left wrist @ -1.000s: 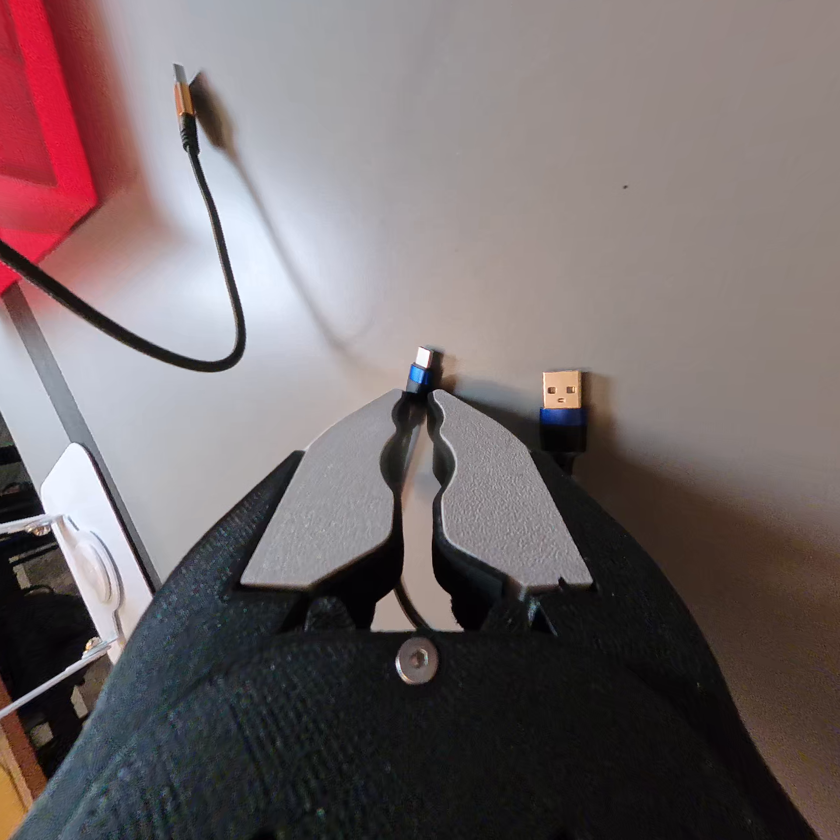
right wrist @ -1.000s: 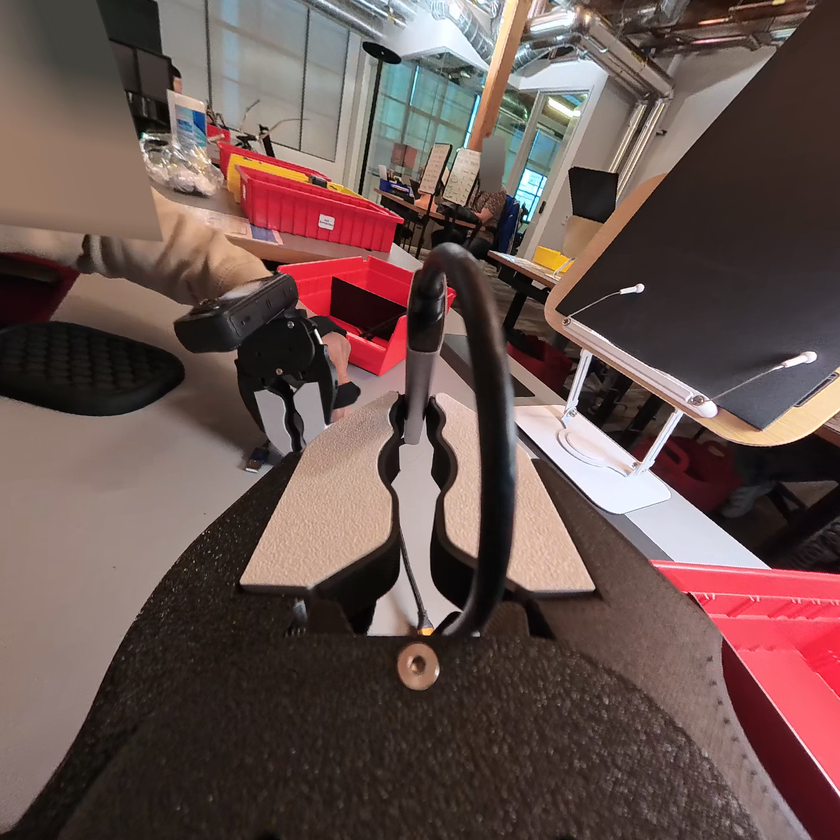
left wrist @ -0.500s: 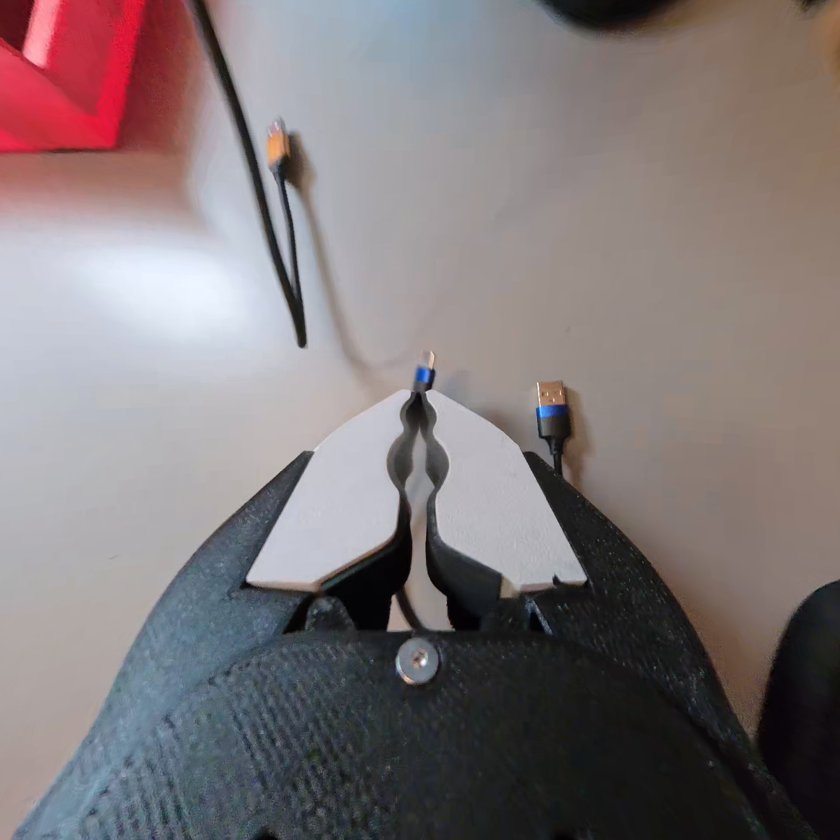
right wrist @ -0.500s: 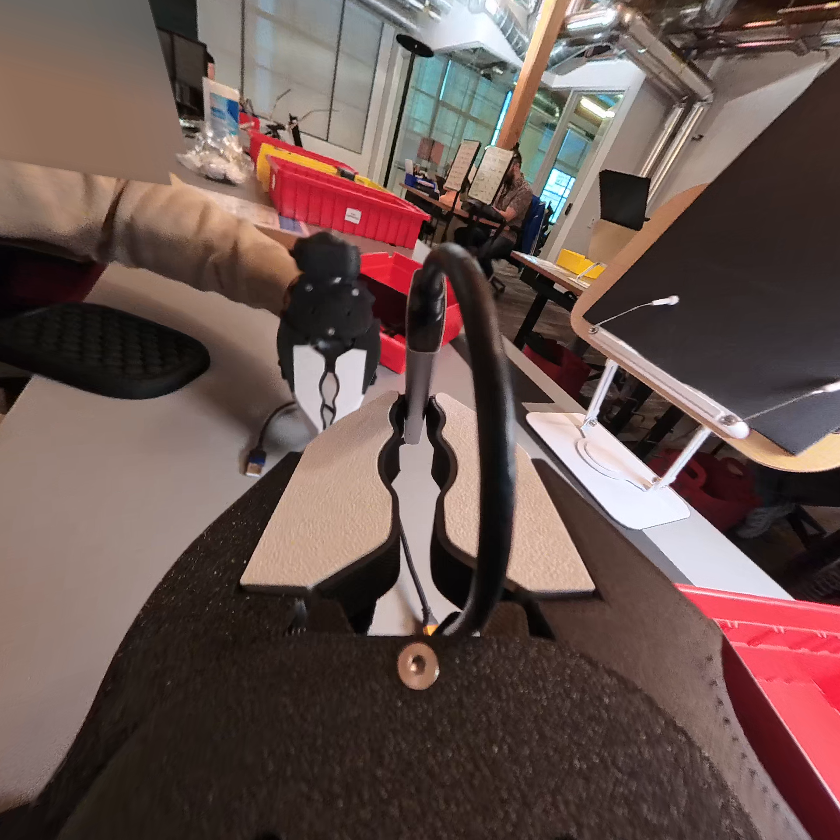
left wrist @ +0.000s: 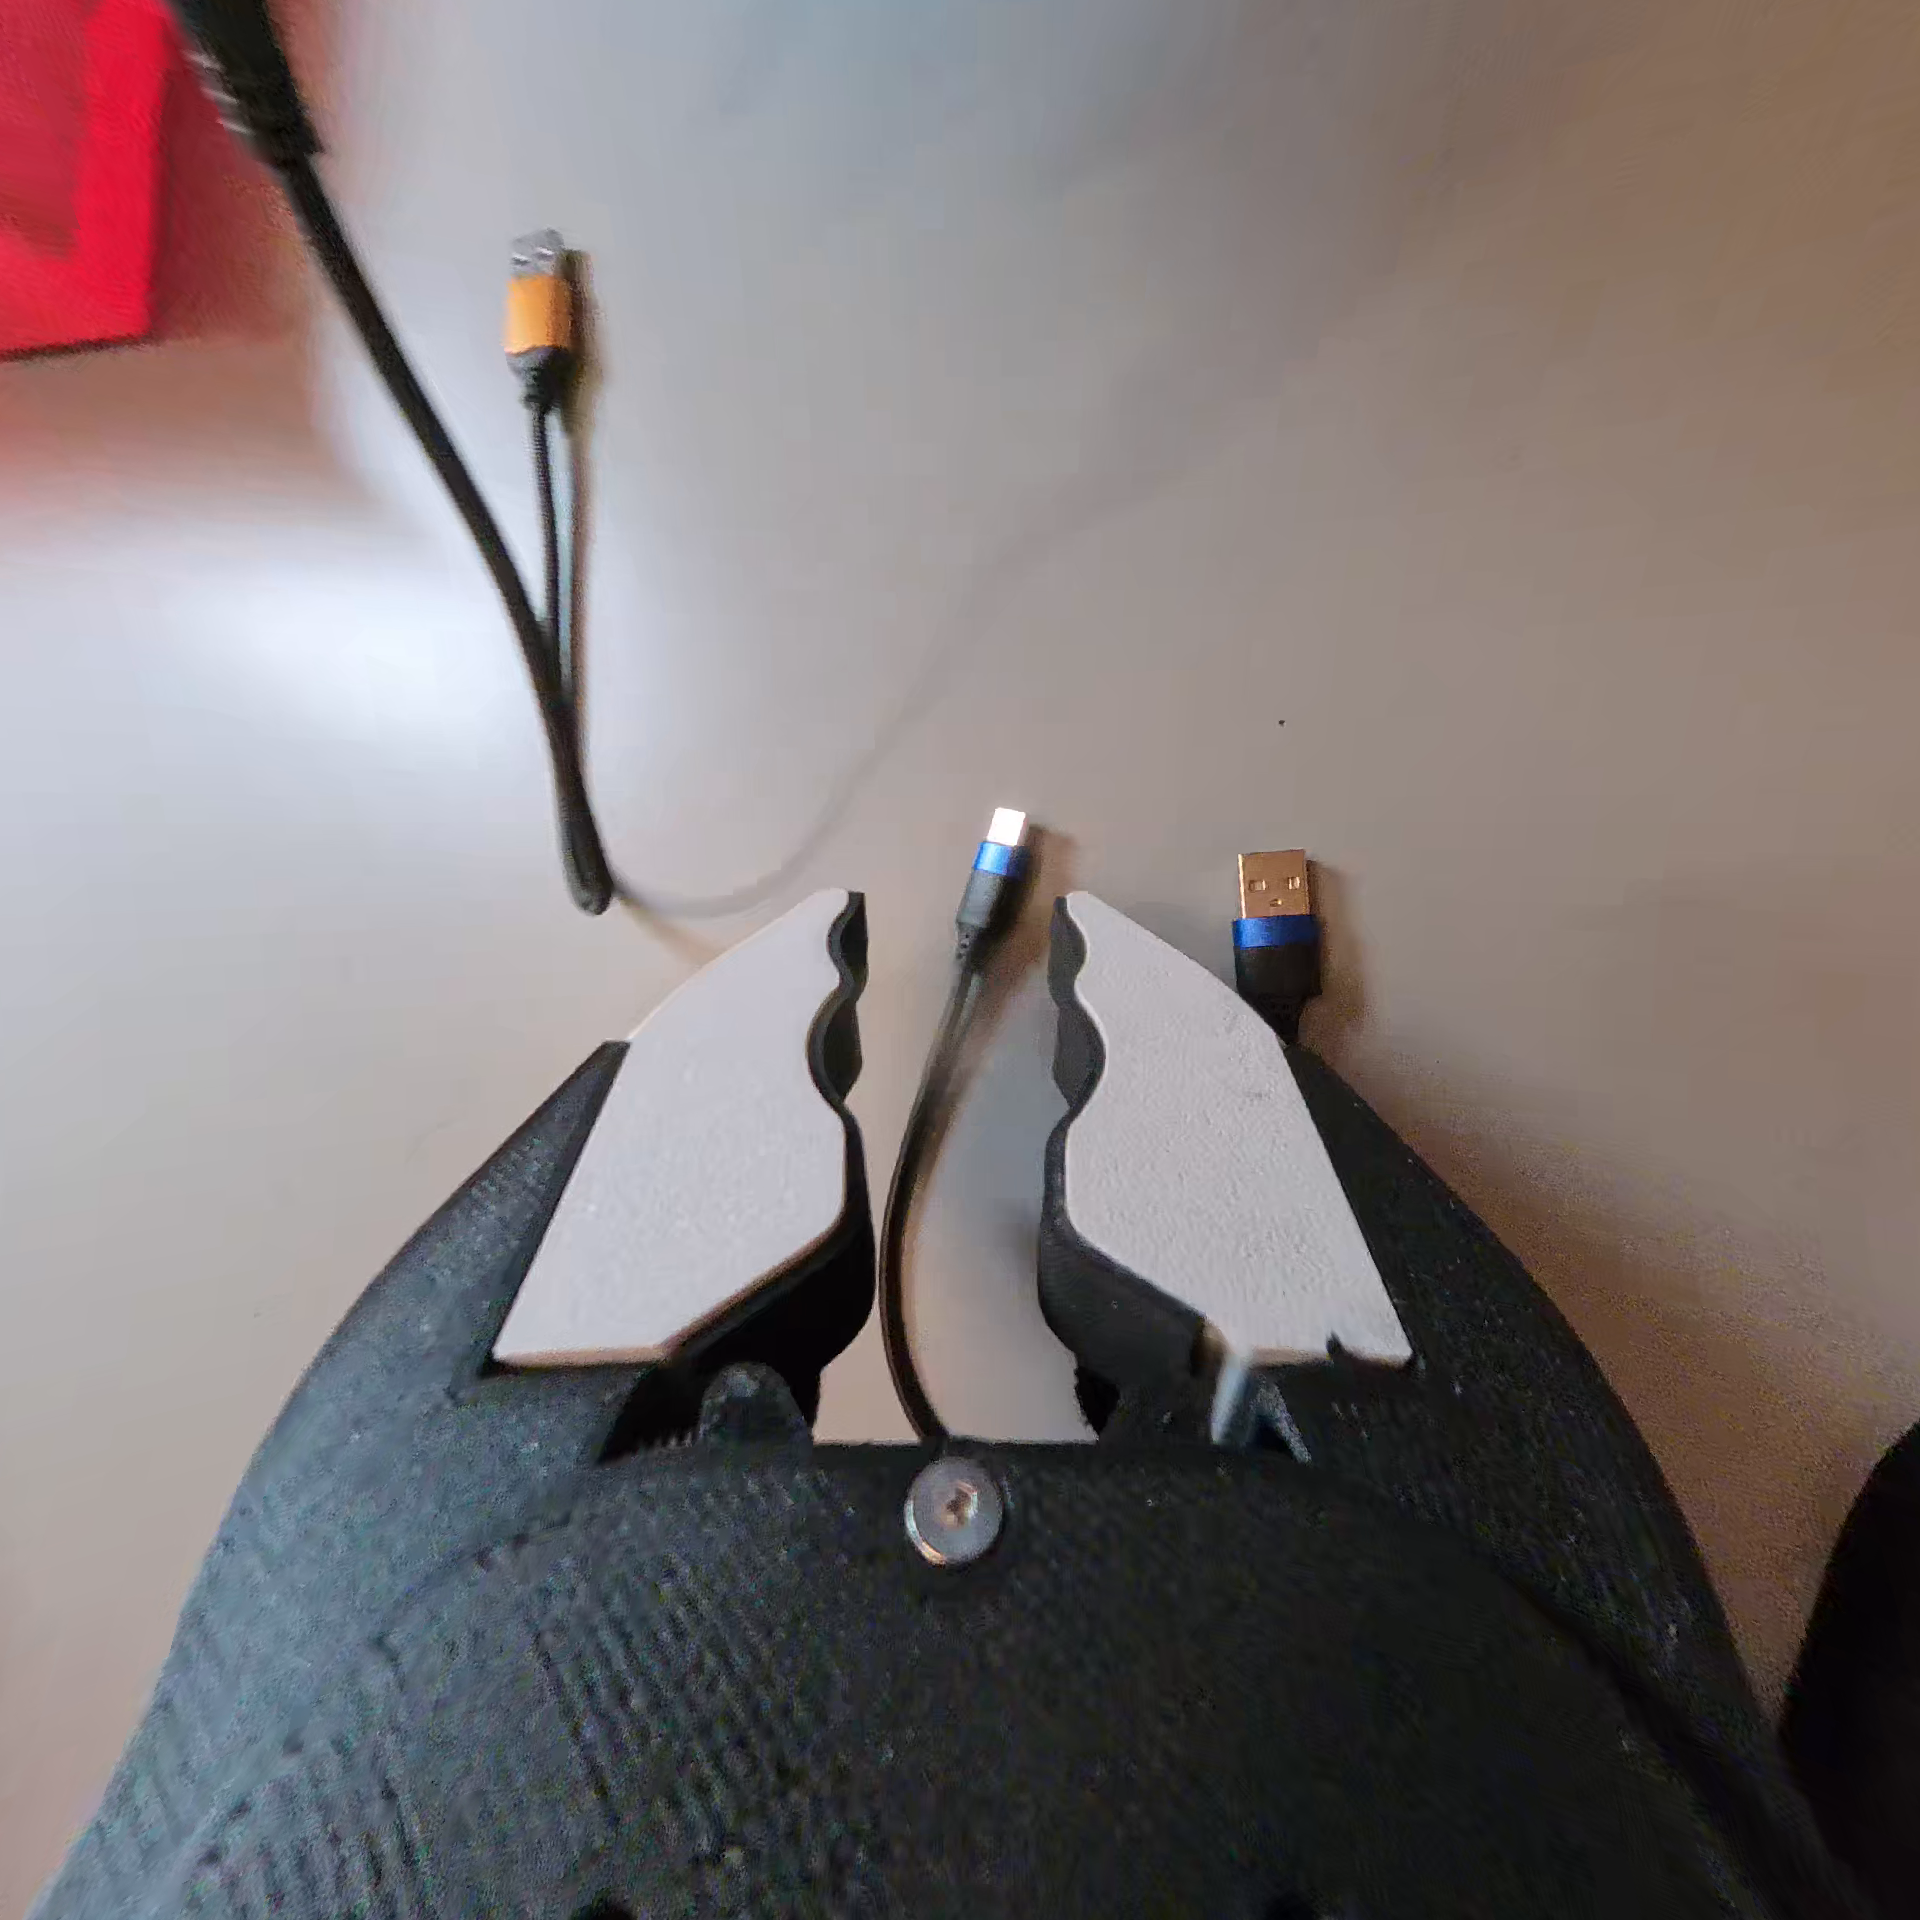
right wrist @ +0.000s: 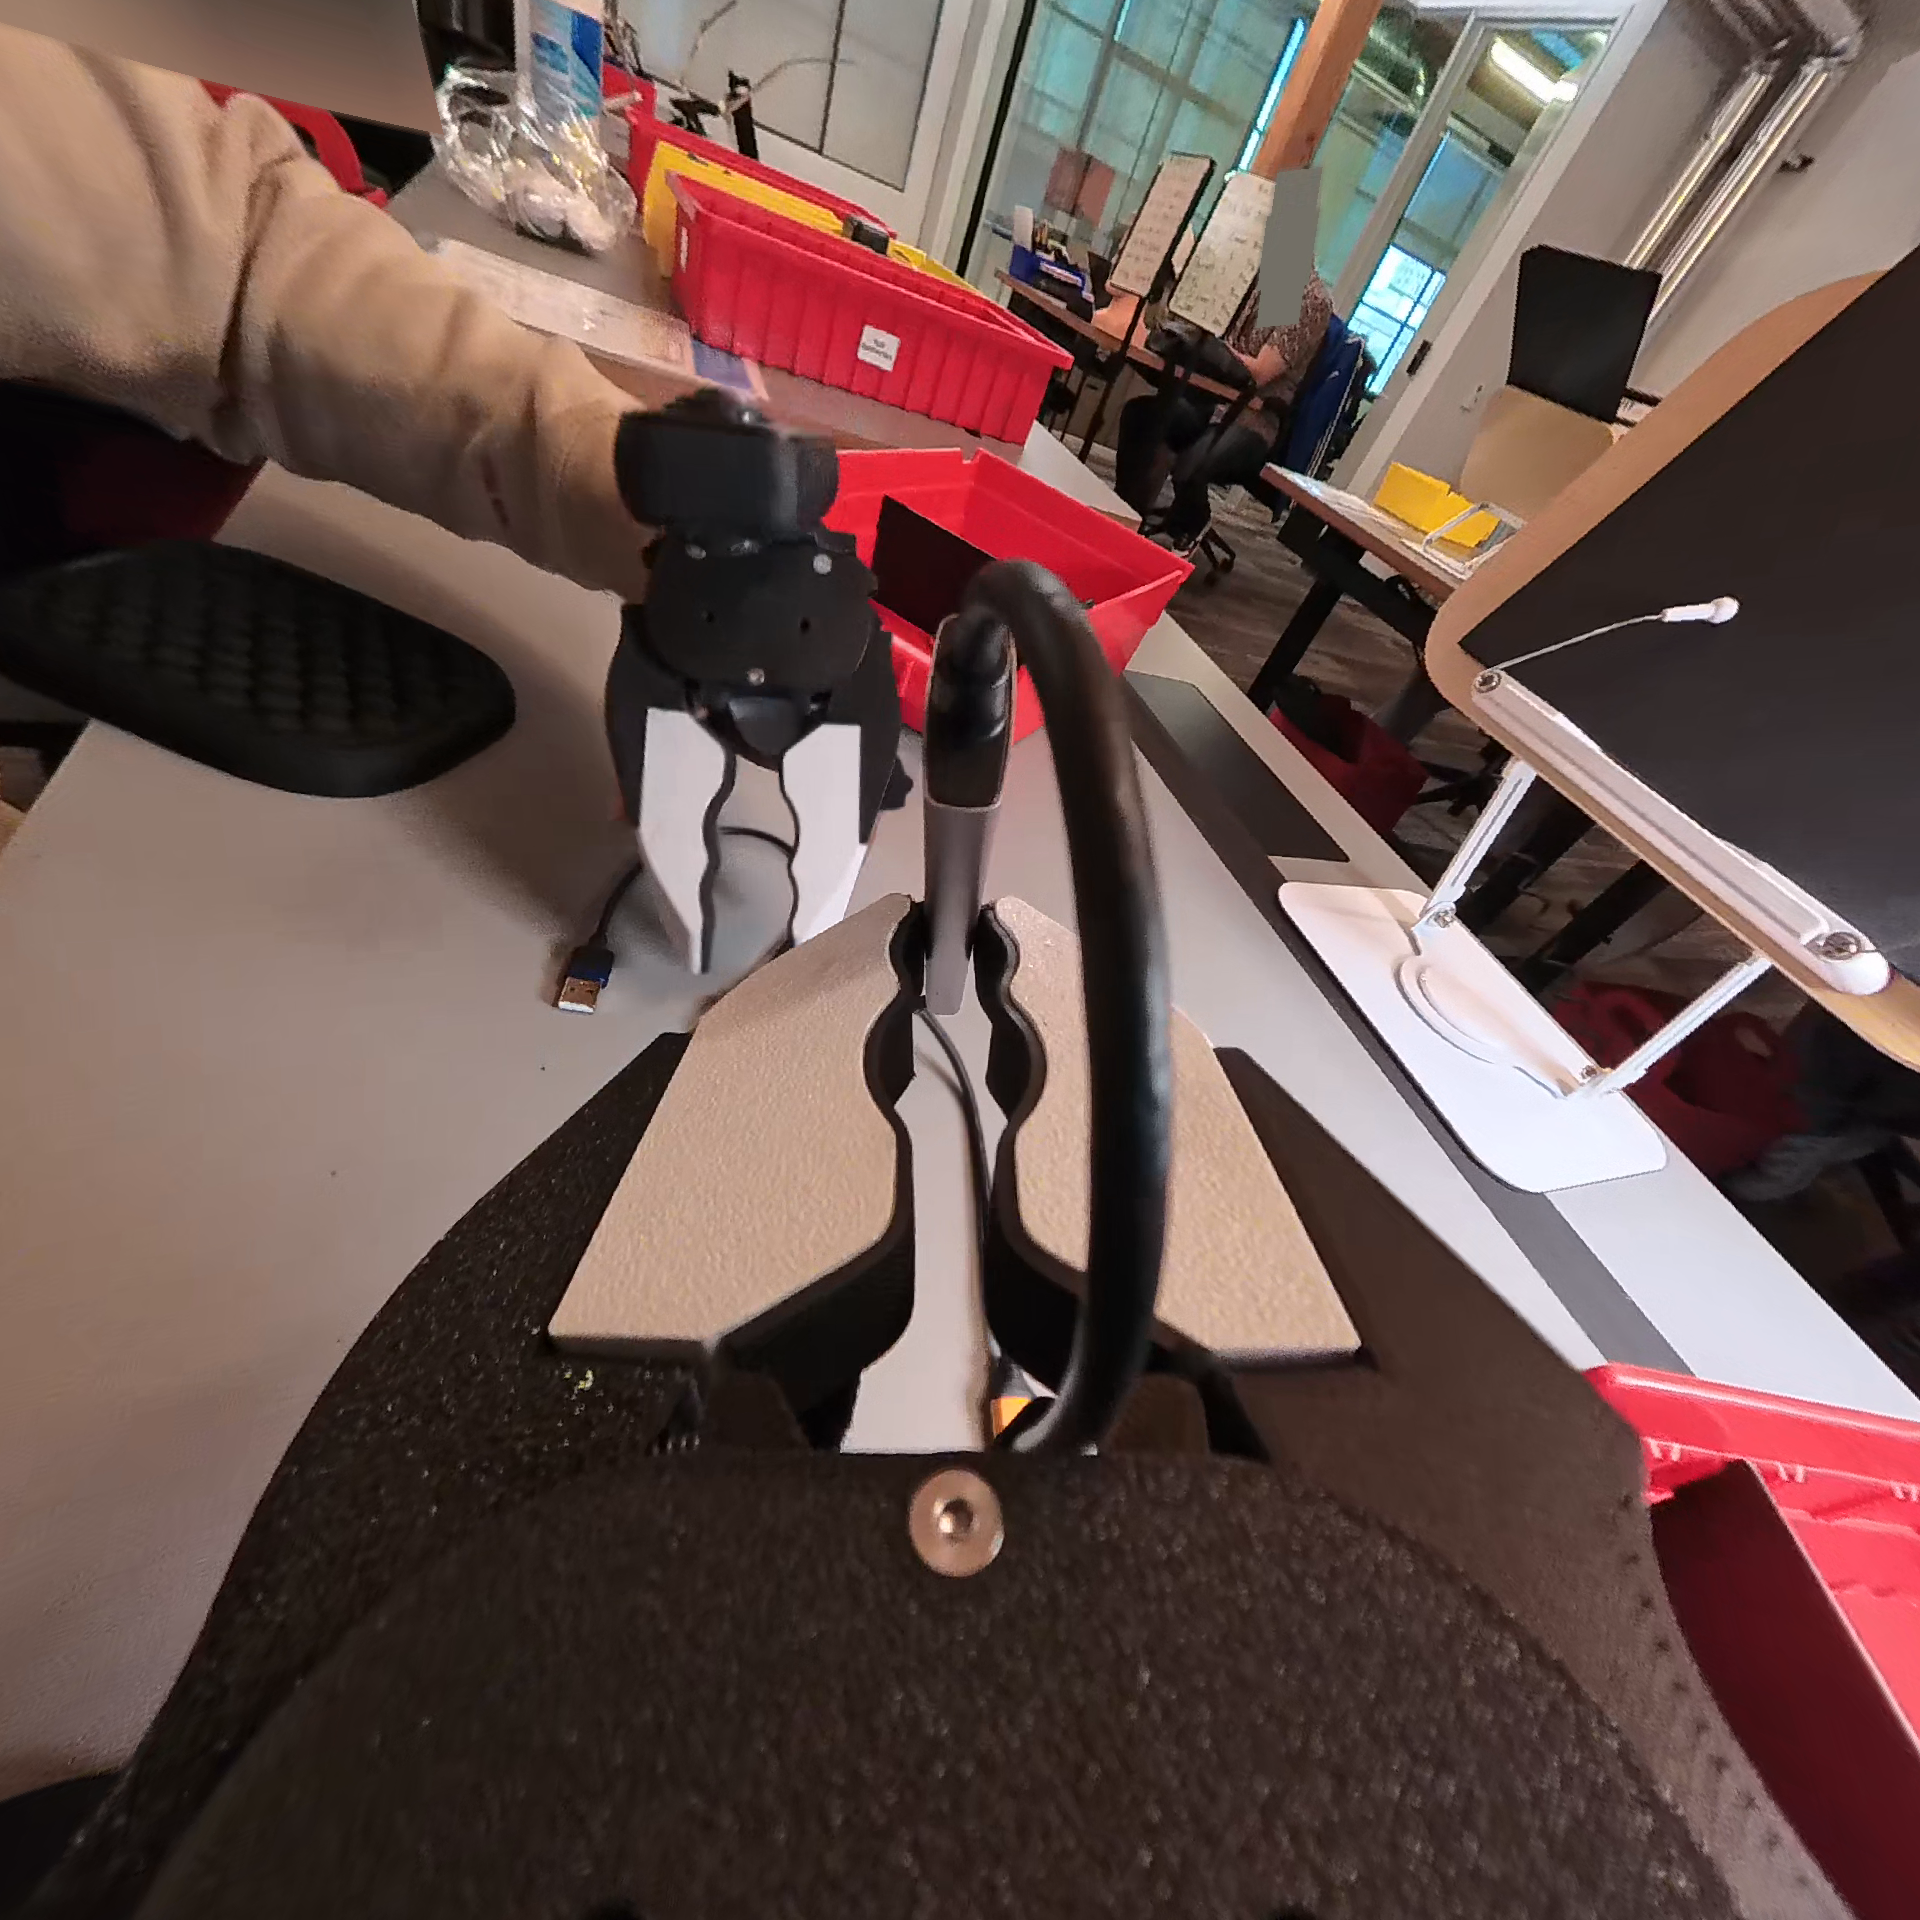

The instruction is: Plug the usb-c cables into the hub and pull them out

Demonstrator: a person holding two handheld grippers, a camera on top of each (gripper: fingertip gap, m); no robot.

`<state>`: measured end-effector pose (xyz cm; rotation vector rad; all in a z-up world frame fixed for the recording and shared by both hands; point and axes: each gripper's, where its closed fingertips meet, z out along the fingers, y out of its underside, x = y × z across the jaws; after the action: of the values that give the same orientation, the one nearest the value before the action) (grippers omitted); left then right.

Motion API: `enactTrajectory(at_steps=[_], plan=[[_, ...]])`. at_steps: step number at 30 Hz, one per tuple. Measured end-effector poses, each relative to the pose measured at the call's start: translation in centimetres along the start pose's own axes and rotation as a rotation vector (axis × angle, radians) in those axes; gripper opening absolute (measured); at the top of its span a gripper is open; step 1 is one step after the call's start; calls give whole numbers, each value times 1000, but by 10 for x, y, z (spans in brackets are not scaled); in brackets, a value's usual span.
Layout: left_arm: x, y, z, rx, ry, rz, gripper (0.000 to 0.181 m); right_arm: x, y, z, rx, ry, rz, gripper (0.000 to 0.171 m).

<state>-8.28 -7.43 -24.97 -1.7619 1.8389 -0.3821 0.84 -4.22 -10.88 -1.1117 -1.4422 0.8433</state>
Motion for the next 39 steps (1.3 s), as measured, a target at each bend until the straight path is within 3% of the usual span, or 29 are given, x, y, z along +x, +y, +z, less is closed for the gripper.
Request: enactTrajectory(at_steps=[6, 9, 12, 15, 20, 31, 39], plan=[[8, 11, 18, -91, 160, -64, 39, 1, 2, -1, 6, 0, 18, 9], [9, 11, 18, -78, 185, -68, 28, 3, 3, -4, 11, 5, 25, 9], [5, 11, 19, -57, 178, -82, 12, 5, 5, -4, 20, -3, 43, 9], [4, 10, 20, -61, 163, -54, 11, 6, 7, -3, 14, -1, 46, 9], [-8, 9, 20, -98, 0, 51, 11, 4, 6, -3, 11, 1, 40, 9], [-10, -26, -28, 325, -21, -389, 11, -10, 13, 8, -39, -27, -83, 9], [-8, -53, -58, 324, -73, -359, 11, -38, 31, 32, -129, -99, -236, 9]])
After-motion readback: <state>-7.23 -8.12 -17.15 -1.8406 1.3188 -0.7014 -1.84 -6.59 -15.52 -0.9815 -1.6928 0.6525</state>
